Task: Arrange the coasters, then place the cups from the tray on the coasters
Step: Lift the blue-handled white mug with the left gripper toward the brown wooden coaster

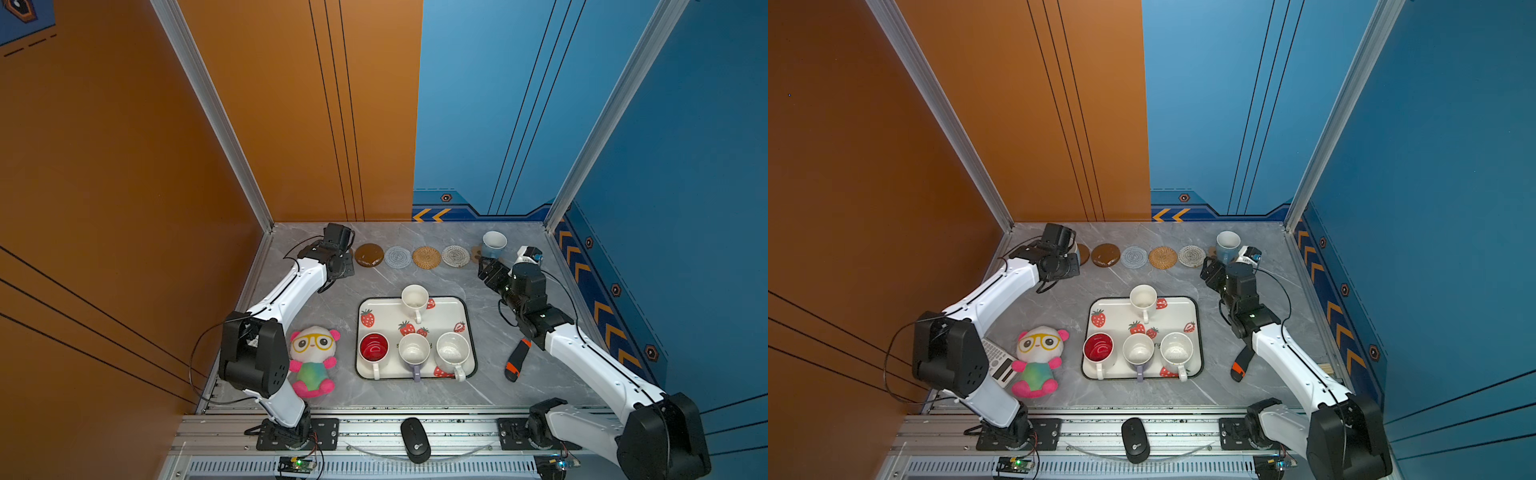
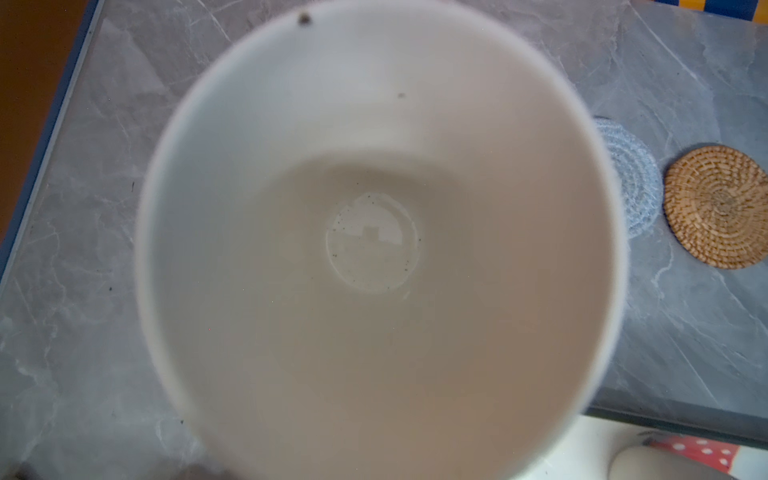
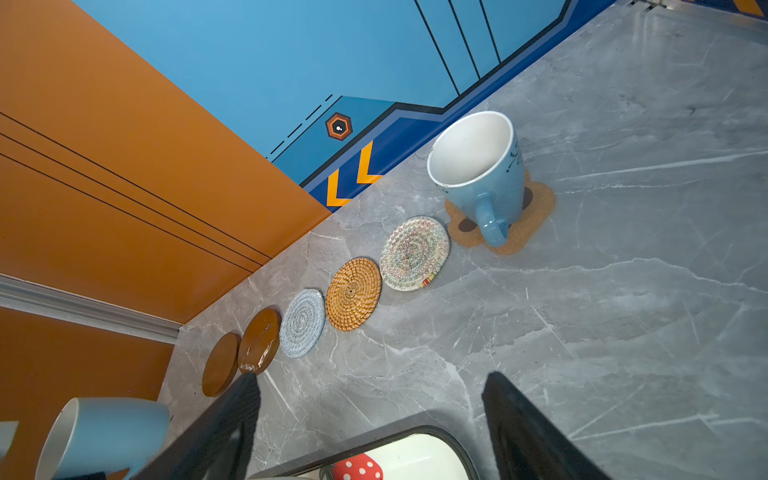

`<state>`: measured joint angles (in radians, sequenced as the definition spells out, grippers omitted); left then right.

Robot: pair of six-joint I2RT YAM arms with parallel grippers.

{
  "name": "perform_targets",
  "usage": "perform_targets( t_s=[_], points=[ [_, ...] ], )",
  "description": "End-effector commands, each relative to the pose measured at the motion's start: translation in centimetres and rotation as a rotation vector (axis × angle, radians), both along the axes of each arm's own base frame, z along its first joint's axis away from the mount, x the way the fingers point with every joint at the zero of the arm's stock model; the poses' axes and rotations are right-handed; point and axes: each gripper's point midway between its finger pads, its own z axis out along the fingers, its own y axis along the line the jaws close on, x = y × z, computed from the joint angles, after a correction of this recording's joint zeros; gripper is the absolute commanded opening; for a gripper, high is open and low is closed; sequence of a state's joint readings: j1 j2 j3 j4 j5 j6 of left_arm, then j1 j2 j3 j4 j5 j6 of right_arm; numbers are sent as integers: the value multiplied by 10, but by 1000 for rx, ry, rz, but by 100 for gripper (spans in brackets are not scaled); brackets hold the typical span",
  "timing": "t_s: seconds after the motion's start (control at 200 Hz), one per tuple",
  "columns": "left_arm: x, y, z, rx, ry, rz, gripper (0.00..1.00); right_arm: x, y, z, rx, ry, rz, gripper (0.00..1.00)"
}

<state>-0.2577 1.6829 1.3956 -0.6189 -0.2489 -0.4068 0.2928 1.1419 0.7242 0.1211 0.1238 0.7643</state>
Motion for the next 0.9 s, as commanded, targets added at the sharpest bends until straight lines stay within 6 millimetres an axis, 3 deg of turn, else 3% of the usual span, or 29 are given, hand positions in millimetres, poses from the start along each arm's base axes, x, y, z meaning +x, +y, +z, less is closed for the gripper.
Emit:
perform_targets(
  t_s=[0.0,0.21,0.431,0.896],
  points=[
    [36,5,28,39,-110,1,0,0,-1,-2,20,-3,2,83],
    [65,9,5,2,-69,24,0,0,-7,-6,23,4,-10,83],
    [87,8,-4,-49,-88,37,0,0,-11,-8,24,9,-18,83],
    [111,20,-19,-75,-75,59,0,2,-12,-12,28,19,-19,83]
  ],
)
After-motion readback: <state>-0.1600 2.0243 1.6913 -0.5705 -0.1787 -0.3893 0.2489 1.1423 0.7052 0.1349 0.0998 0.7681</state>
